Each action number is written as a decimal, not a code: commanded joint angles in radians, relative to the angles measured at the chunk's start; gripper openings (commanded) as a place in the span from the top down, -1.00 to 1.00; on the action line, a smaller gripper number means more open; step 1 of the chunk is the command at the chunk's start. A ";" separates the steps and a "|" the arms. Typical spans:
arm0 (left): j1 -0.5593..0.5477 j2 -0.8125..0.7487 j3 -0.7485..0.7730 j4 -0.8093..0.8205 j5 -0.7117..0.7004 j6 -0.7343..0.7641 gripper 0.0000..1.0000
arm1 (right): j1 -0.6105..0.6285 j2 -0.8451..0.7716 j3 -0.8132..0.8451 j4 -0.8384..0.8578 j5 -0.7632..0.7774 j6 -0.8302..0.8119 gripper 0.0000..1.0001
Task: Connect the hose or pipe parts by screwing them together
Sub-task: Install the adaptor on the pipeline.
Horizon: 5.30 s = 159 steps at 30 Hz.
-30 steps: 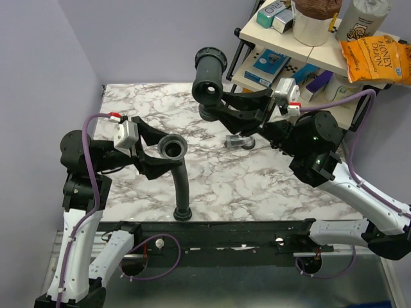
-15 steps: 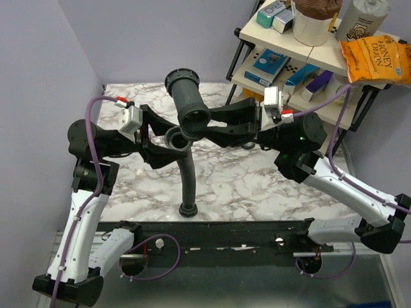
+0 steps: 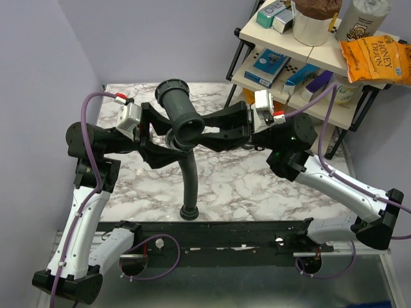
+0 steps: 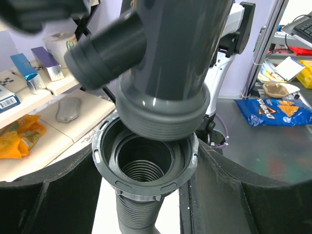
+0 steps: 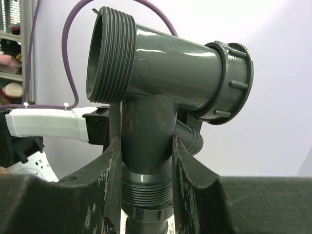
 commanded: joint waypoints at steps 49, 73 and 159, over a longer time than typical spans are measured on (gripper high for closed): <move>-0.003 -0.038 0.002 0.129 0.007 -0.091 1.00 | 0.005 0.089 -0.088 0.178 0.026 0.172 0.99; 0.031 -0.050 0.045 -0.008 -0.134 0.010 1.00 | 0.006 0.000 -0.221 0.189 0.196 0.132 0.99; -0.009 -0.072 -0.043 -0.031 -0.128 0.085 1.00 | -0.007 0.037 -0.206 -0.043 0.193 0.087 0.99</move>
